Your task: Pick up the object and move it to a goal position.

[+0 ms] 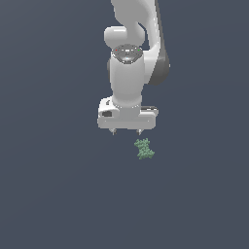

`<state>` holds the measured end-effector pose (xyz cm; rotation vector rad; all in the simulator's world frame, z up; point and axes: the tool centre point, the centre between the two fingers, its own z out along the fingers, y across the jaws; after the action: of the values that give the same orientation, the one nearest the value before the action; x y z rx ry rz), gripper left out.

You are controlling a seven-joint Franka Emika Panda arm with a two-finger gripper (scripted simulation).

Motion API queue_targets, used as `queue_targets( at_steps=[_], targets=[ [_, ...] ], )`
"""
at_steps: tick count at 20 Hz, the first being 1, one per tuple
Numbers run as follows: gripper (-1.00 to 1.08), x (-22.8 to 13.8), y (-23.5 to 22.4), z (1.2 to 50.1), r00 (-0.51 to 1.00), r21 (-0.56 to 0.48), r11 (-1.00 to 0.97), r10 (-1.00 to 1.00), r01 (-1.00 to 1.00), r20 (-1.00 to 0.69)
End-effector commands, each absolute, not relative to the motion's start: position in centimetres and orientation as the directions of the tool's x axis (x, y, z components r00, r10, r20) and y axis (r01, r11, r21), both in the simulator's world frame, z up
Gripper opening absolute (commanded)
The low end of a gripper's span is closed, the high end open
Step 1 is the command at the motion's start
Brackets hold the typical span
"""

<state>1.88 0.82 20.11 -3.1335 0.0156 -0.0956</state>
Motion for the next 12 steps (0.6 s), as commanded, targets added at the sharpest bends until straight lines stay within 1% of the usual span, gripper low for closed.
queue_targets(
  at_steps=[1,12],
  targets=[
    [1.00,1.88,0.81,20.11,0.998,-0.007,-1.000,-0.010,-0.010,0.061],
    [1.00,2.38,1.36,20.69,0.996,0.019,-0.998,0.055,0.054,0.065]
  ],
)
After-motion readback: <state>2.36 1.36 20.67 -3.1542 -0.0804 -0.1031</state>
